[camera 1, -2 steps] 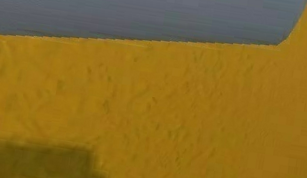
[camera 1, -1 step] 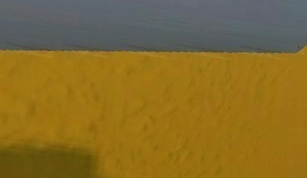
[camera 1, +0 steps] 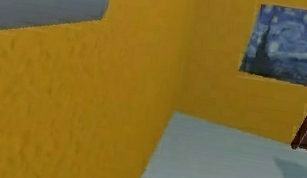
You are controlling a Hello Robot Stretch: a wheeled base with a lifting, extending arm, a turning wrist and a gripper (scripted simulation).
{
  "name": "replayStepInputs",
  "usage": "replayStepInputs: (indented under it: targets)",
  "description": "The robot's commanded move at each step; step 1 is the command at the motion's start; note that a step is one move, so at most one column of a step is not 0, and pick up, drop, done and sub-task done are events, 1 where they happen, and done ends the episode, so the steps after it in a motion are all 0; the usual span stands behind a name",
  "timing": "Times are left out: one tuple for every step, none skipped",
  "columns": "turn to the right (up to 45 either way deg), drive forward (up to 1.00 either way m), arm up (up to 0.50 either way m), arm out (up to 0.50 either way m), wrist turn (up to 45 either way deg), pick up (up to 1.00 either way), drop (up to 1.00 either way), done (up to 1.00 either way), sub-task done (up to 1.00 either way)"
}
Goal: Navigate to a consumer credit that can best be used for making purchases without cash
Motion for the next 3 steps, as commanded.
replayStepInputs:
  targets:
    - [45.0, 0.0, 0.0, 0.0, 0.0, 0.0, 0.0, 0.0, 0.0]
    - [45.0, 0.0, 0.0, 0.0, 0.0, 0.0, 0.0, 0.0, 0.0]
    - [12.0, 0.0, 0.0, 0.0, 0.0, 0.0, 0.0, 0.0, 0.0]
